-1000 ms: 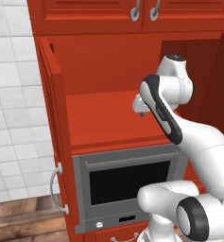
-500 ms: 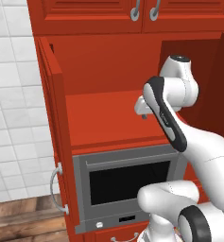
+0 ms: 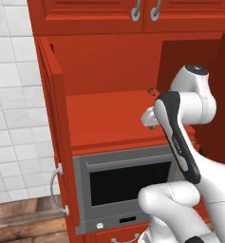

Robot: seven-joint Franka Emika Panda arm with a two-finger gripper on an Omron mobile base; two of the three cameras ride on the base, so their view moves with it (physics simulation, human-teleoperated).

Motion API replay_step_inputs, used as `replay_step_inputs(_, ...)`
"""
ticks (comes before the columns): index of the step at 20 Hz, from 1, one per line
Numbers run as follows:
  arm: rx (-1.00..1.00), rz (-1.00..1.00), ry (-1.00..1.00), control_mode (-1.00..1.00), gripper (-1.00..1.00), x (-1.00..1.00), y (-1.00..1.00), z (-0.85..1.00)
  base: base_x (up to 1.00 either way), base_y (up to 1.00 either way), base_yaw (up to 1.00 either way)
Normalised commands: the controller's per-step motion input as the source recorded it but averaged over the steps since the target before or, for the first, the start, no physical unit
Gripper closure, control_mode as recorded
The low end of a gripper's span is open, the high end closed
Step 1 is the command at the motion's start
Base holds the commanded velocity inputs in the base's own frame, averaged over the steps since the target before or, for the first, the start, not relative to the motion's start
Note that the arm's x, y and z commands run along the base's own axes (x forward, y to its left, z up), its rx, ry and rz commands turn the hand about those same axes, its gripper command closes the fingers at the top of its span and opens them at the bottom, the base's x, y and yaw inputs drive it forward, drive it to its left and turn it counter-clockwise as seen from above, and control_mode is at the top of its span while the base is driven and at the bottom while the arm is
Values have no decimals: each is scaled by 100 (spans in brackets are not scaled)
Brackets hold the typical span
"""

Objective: Pick the honey bottle and boxed food from the counter and place them in the cabinets closest to them.

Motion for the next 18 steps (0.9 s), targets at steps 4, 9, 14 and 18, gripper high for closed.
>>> replay_step_inputs(4, 0, 6, -11, -100, -100, -74, 0, -6, 0, 0, 0)
replay_step_inputs(9, -3, 6, -14, -100, -100, -76, 0, -14, 0, 0, 0)
replay_step_inputs(14, -5, 6, -21, -100, -100, -83, 0, -17, 0, 0, 0)
replay_step_inputs(18, -5, 7, -23, -100, -100, -84, 0, -15, 0, 0, 0)
